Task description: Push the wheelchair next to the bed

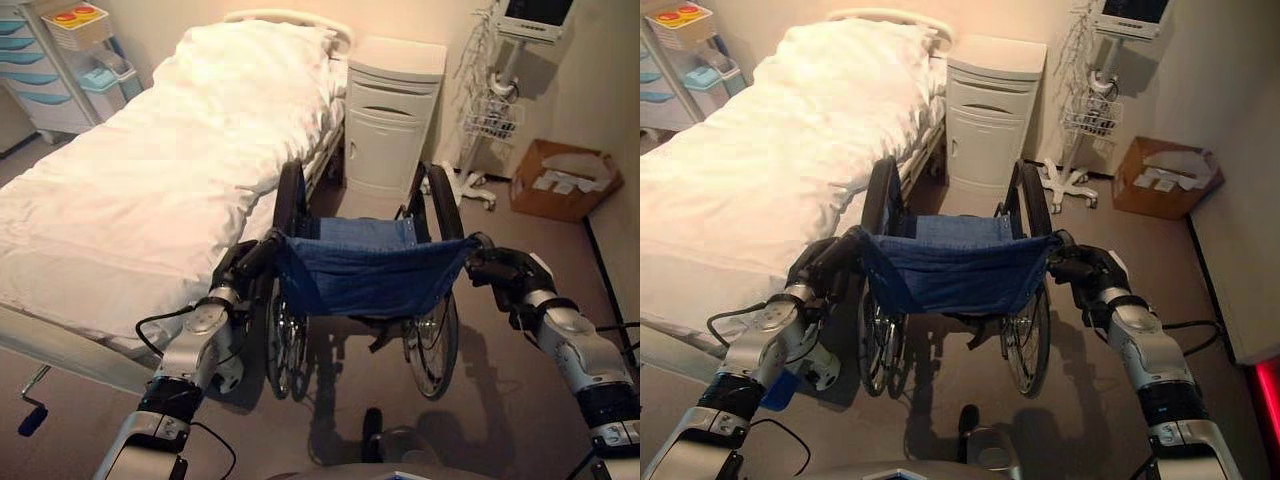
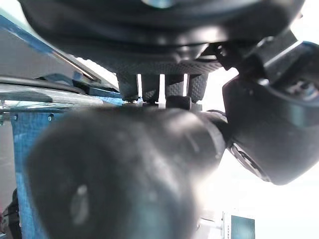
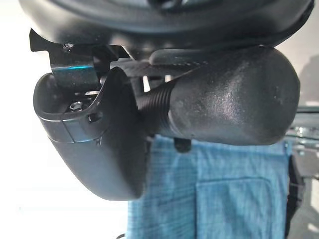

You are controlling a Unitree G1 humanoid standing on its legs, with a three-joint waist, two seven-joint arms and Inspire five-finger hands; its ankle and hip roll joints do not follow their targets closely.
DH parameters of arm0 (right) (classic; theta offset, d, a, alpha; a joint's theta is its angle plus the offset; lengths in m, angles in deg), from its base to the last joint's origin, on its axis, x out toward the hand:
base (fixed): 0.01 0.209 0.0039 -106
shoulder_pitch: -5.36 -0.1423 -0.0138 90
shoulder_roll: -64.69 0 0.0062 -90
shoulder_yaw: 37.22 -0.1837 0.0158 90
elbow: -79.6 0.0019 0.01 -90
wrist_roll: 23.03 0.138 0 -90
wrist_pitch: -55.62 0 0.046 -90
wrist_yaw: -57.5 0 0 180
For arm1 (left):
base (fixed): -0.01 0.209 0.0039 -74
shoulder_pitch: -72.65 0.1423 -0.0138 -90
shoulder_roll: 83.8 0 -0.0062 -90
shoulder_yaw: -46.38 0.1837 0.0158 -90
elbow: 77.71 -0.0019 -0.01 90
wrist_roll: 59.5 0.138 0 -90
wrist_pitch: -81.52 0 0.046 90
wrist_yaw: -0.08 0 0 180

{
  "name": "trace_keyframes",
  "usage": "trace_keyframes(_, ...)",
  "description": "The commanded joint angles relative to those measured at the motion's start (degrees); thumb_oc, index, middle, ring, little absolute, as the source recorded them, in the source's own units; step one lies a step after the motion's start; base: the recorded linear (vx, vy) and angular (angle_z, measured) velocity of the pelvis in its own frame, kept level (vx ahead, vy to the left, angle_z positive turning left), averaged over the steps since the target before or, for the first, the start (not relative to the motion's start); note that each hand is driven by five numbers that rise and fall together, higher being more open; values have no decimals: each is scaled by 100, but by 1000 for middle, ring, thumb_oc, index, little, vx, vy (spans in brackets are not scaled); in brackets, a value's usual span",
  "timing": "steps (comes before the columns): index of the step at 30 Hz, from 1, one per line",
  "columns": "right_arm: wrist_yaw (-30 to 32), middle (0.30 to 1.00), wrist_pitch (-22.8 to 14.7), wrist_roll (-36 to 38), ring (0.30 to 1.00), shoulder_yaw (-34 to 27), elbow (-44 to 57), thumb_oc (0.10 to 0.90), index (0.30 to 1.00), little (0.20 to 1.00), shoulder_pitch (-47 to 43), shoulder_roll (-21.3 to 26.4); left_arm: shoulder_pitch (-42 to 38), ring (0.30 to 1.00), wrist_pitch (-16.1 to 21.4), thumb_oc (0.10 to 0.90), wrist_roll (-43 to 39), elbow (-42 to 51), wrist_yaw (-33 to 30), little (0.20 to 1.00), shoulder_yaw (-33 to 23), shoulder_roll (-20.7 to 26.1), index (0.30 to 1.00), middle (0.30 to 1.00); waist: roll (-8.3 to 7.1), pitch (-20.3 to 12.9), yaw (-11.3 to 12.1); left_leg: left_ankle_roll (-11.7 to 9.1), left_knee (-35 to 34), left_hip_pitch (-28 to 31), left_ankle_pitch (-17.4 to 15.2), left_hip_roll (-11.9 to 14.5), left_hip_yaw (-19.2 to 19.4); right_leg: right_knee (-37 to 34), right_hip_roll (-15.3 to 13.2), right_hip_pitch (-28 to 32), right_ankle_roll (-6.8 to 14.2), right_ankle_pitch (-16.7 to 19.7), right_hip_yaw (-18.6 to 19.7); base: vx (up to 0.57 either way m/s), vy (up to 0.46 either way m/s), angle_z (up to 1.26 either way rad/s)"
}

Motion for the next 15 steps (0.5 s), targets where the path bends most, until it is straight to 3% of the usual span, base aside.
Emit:
trace_keyframes(1, -126, 300, -473, 236, 300, 504, -18, 400, 300, 300, -33, -431, -202, 300, 318, 400, 109, -49, -160, 300, -262, 144, 300, 300, 186, -163, 215, -420, 1858, -360, 1020, -50, 685, -157, -29, 239, -38, 149, 86, 177, -263, 8)
trace_keyframes(2, -80, 300, -503, 229, 300, 490, 18, 400, 300, 300, -41, -418, -165, 300, 331, 400, 102, 33, -185, 300, -281, 127, 300, 300, 140, -114, 253, -550, 2501, -659, 1191, 94, 788, -183, -60, 445, -139, 17, 71, 119, -163, -8)
trace_keyframes(3, -79, 300, -503, 229, 300, 489, 19, 400, 300, 300, -41, -419, -164, 300, 331, 400, 102, 34, -186, 300, -281, 127, 300, 300, 145, -114, 252, -554, 2526, -673, 1180, 104, 785, -182, -53, 442, -142, 16, 68, 170, -187, -19)
trace_keyframes(5, 16, 300, -535, 283, 300, 484, 55, 400, 300, 300, -62, -401, -129, 300, 362, 400, 100, 95, -162, 300, -330, 118, 300, 300, 120, -22, 325, -560, 2815, -1078, 1104, 375, 905, -172, -61, 694, -202, -130, 104, 180, -81, -43)
trace_keyframes(8, 101, 300, -558, 231, 300, 521, 39, 400, 300, 300, -170, -448, -166, 300, 424, 400, 4, 99, -190, 300, -316, 160, 300, 300, 140, 21, 402, -405, 2001, -1225, 990, 402, 959, -191, -4, 936, -135, -278, 278, 198, 36, -27)
trace_keyframes(11, 138, 300, -569, 224, 300, 549, 70, 400, 300, 300, -229, -427, -211, 300, 463, 400, -53, 91, -214, 300, -289, 196, 300, 300, 238, -17, 521, -447, 378, -1345, 1237, 303, 858, -388, 139, 1212, -22, -368, 377, 250, 122, -18)
trace_keyframes(12, 135, 300, -575, 223, 300, 544, 71, 400, 300, 300, -225, -426, -214, 300, 464, 400, -49, 90, -210, 300, -287, 194, 300, 300, 244, -32, 534, -455, 287, -1369, 1279, 297, 844, -415, 149, 1219, -19, -359, 385, 229, 98, -21)
trace_keyframes(15, 65, 300, -636, 205, 300, 516, 227, 400, 300, 300, -6, -406, -81, 300, 534, 400, -50, 141, -206, 300, -333, 197, 300, 300, 328, -65, 710, -663, -667, -1767, 1916, 409, 619, -636, 250, 1690, 29, -548, 645, 327, 123, -58)
